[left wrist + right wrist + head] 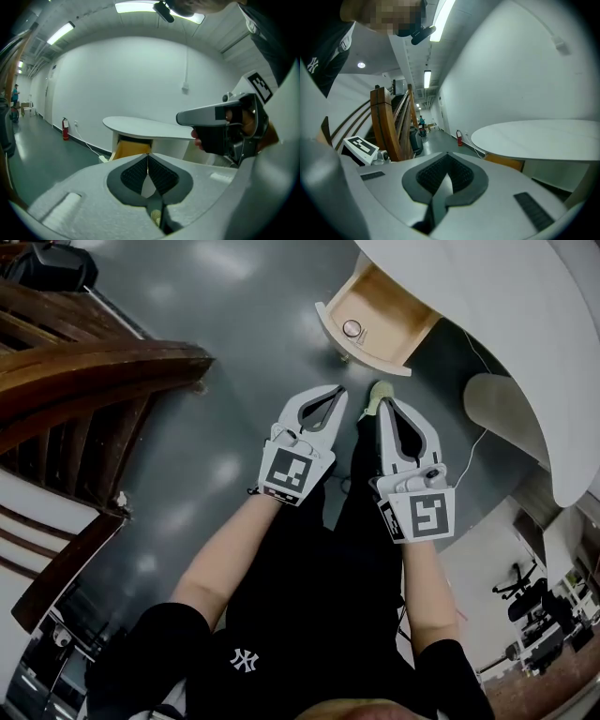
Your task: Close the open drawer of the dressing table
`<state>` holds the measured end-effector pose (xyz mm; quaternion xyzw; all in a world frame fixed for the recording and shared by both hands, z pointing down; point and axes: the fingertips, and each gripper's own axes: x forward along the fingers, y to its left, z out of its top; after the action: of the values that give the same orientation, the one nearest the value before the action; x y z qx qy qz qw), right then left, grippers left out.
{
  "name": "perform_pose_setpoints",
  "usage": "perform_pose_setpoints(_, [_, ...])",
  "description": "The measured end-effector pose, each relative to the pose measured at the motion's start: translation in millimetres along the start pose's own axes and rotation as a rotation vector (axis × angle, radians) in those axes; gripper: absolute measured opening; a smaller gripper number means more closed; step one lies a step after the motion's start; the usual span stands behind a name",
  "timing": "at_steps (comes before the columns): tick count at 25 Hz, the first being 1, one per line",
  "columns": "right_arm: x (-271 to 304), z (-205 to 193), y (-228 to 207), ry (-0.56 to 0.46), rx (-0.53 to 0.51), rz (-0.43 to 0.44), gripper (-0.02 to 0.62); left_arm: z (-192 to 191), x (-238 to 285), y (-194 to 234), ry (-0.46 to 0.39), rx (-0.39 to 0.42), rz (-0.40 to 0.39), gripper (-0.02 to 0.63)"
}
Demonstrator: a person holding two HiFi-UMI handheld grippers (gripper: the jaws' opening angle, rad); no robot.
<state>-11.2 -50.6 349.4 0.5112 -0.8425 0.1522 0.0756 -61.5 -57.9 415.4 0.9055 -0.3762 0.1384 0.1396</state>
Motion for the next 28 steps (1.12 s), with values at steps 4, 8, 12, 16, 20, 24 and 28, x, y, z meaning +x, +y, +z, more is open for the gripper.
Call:
perform_pose_setpoints(4, [23,-46,-9,0.020,0.003,0.026,0.015,-45,27,14,0.020,0.012,0.006,0.011])
perform_pose_setpoints(8, [42,-89,-16,0.042,0.012,0.047,0.015,-83,48,27,0.035,0.018,0.014,0.011])
perform_pose_setpoints(12, [56,-121,-28,0.064,0.012,0.058,0.015,-119,68,37,0.056,0.018,0.014,0.012])
perform_pose_setpoints(16, [62,-143,-36,0.082,0.020,0.069,0.015,-149,84,46,0.072,0.016,0.029,0.085])
perform_pose_setpoints(20, [66,-155,-40,0.100,0.019,0.080,0.015,-166,99,55,0.085,0.019,0.045,0.115])
perform_pose_setpoints(24, [69,-163,-44,0.109,0.022,0.086,0.015,-174,110,58,0.094,0.032,0.049,0.118])
perform_pose_setpoints(28, [70,-166,-48,0.115,0.024,0.087,0.015,-181,120,58,0.112,0.036,0.059,0.118])
